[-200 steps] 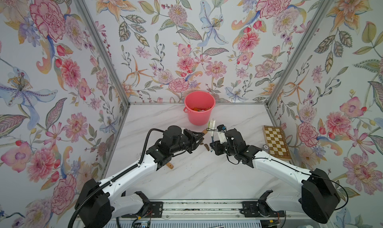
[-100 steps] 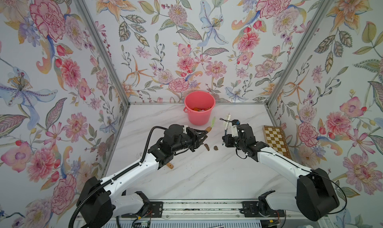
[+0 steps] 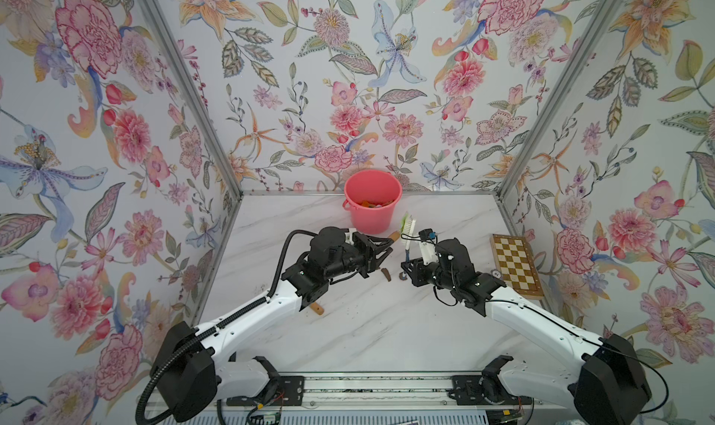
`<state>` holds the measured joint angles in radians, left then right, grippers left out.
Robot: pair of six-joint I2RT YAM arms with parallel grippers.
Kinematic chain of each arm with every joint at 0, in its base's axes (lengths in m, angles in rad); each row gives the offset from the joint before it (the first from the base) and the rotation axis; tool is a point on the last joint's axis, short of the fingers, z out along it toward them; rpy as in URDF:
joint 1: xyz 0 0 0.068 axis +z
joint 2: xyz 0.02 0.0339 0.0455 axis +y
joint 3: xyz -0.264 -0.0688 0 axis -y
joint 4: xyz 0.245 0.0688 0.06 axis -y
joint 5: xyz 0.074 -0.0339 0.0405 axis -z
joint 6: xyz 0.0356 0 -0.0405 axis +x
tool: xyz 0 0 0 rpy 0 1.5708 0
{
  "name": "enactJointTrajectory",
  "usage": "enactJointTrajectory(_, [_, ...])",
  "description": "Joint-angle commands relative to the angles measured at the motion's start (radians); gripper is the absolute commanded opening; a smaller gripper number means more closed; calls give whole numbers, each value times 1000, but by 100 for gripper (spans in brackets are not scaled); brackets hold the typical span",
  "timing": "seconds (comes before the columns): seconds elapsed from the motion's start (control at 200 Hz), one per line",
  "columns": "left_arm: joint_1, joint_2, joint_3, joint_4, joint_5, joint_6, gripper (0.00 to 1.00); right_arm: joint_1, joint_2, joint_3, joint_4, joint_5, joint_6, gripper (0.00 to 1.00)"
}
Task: Brush the soil off the hand trowel and place it into the bucket
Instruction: Brush off the soil from the hand trowel, then place the hand trowel in the bucket.
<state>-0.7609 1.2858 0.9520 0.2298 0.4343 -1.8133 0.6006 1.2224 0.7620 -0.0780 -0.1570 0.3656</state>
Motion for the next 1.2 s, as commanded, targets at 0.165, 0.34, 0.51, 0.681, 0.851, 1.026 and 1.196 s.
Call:
enactJointTrajectory(0.165, [-28, -2, 59, 60, 31, 21, 0, -125, 237, 112, 67, -4, -55, 0])
enactJointTrajectory(0.34, [-15, -15, 64, 38, 34, 35, 0, -205, 280, 157, 60, -28, -16, 0])
enactJointTrajectory(0.51, [46, -13, 84, -44, 58, 91, 0, -284, 192, 153, 36, -87, 60, 1])
enactJointTrajectory(0.681, [133, 46, 233, -268, 124, 255, 0, -357, 65, 179, -62, -131, 82, 3])
enactJointTrajectory(0.851, [229, 204, 554, -642, 118, 579, 0, -402, 5, 234, -168, -141, 64, 3])
enactJointTrajectory(1.026, [311, 407, 783, -774, 104, 686, 0, -407, -26, 262, -204, -142, 68, 3])
enactJointTrajectory(1.196, [345, 629, 1011, -866, 122, 737, 0, -413, -34, 267, -223, -142, 64, 4])
